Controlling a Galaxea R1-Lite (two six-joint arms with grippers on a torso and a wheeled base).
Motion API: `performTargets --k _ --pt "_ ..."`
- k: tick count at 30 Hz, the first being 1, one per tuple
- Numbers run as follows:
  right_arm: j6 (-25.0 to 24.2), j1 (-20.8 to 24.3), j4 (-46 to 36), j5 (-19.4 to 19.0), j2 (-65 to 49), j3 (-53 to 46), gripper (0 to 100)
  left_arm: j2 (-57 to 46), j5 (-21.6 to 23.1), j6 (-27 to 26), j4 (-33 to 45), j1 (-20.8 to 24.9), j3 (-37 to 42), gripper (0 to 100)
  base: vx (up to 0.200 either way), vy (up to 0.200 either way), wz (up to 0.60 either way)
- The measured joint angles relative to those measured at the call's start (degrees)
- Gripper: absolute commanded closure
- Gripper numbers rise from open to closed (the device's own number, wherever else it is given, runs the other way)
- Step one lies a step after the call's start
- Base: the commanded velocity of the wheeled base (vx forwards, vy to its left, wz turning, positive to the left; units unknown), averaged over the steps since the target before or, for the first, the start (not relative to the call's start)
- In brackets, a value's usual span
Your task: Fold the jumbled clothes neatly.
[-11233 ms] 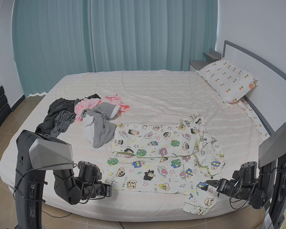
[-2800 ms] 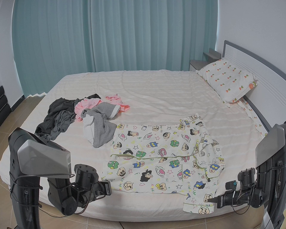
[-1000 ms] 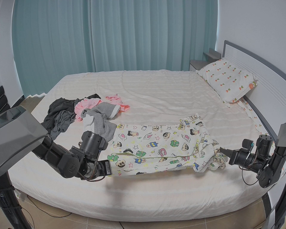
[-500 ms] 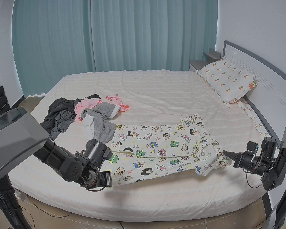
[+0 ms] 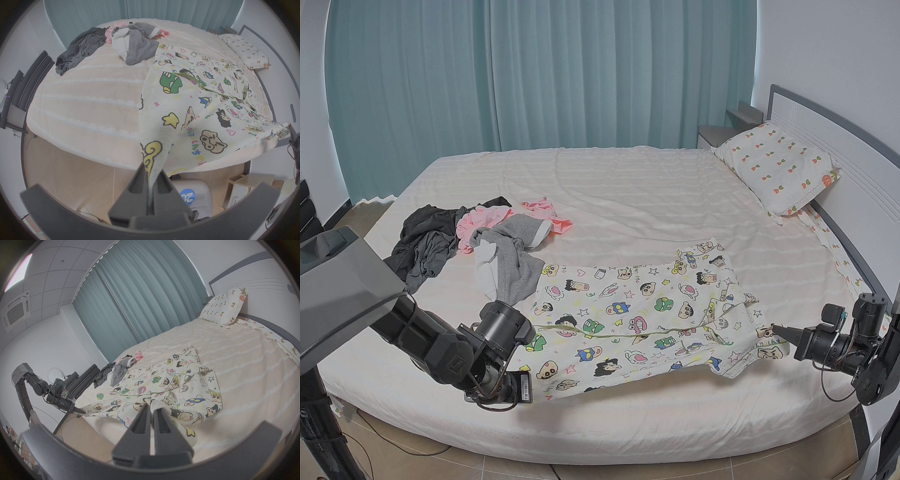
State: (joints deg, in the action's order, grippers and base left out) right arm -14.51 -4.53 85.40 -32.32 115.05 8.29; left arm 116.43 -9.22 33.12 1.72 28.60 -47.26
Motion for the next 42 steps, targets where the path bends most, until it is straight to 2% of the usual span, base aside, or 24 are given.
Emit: performTargets --k 6,11,16,21,31,42 --pt "0.0 0.0 -0.1 -0.2 -0.3 0.1 100 0.2 0.3 0.4 0.2 0.0 -0.3 100 0.000 0.000 0.00" --pt "-0.1 0.0 -0.9 -0.1 -0.2 2.7 100 0.3 0.4 3.7 0.3 -0.2 -3.8 100 0.000 0.000 0.00" --pt "-0.2 0.0 -6.8 0.2 -0.1 7.3 100 0.8 0.4 5.9 0.5 -1.0 -8.3 100 0.000 0.000 0.00" --pt "-0.5 0.0 -11.9 0.3 0.2 12.8 100 3.2 0.4 6.4 2.3 -2.9 -13.6 100 0.000 0.000 0.00" --pt "-0.7 0.2 -17.2 1.8 3.9 21.8 100 8.7 0.3 6.5 3.1 -5.9 -20.6 100 0.000 0.000 0.00" --pt "-0.7 0.5 -17.6 3.2 10.7 28.6 100 16.3 0.4 6.5 4.0 -7.1 -31.4 100 0.000 0.000 0.00"
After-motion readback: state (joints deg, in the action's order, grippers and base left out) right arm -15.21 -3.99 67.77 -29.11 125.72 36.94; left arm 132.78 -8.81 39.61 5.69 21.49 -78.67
